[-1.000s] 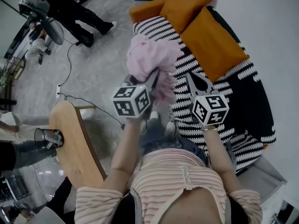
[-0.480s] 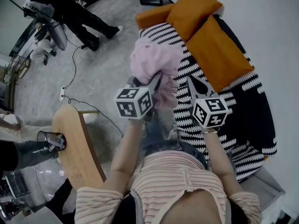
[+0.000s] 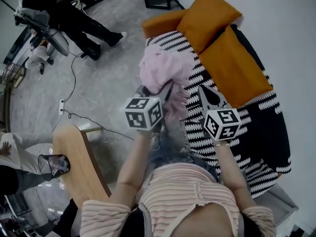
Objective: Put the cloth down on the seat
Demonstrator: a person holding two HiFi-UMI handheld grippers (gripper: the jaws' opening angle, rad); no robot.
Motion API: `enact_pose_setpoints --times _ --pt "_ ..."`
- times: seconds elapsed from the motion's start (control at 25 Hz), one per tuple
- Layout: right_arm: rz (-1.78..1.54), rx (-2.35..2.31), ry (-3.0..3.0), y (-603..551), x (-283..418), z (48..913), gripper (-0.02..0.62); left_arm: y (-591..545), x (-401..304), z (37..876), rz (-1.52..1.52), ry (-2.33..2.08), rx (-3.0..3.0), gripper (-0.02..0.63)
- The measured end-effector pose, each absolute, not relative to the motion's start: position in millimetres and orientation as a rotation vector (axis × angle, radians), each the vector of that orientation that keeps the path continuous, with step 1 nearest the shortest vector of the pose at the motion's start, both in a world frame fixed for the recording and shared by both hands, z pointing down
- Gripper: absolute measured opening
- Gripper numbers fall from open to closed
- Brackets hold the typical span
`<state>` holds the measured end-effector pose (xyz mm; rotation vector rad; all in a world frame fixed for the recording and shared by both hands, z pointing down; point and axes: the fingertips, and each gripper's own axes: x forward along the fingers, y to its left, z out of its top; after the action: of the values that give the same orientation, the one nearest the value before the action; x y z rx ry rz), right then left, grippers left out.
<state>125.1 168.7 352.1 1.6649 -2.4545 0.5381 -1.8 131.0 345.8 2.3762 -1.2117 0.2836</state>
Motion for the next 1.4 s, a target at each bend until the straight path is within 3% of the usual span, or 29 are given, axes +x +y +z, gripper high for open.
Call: enact_pose_setpoints --times 0.76,1.4 --pt "0.639 1.720 -2.259 -5.9 25.6 392.5 0.008 -51.7 -115.4 391.2 0.327 -1.097 2.327 0.216" --pt "0.652 1.687 -2.161 -70.7 8.7 410.6 0.008 -124.4 -157.4 407.5 0.324 -1.154 2.253 0.216"
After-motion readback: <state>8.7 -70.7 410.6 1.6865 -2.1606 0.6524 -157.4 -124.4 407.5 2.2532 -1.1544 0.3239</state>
